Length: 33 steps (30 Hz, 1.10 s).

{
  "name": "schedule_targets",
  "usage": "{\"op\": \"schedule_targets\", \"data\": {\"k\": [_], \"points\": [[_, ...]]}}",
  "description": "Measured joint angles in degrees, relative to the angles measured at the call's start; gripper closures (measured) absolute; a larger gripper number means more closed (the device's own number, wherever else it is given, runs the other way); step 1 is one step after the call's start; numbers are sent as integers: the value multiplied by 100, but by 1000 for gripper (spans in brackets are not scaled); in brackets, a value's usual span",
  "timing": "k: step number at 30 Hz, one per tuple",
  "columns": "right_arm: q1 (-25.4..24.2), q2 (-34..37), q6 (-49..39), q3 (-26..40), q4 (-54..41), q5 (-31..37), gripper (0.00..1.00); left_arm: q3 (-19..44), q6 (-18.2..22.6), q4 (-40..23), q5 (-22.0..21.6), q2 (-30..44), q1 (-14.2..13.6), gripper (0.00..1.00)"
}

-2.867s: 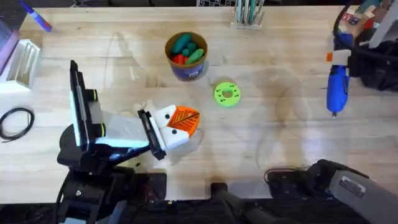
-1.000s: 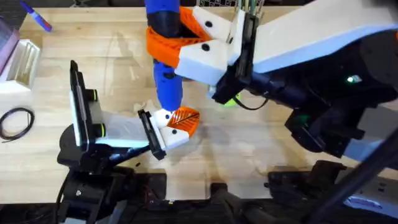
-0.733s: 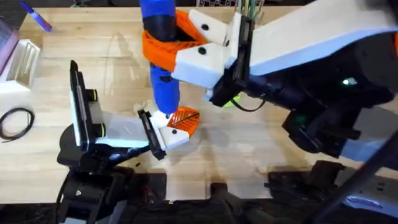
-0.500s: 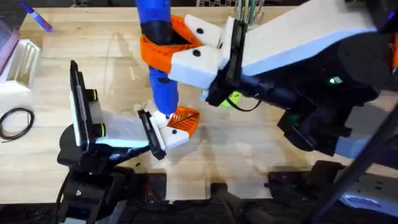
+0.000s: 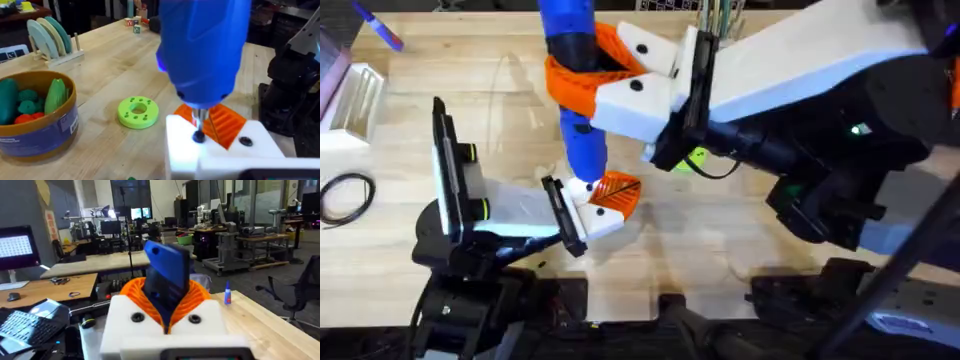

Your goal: Pick up the gripper from the table and insert it into the empty holder that is missing its gripper. Then pick up a screw, insert it into the mounting hole, and use the screwdriver to tighten it. Finally, clean up the table by picking up the vegetable and placing it into the bucket.

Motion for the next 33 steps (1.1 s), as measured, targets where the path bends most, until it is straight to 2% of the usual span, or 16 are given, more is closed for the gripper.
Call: {"op": "schedule_targets", "data": {"k": [33], "points": [[114,164,-215,0,217,1,978,0,-15,1,1,0,0,992]]}}
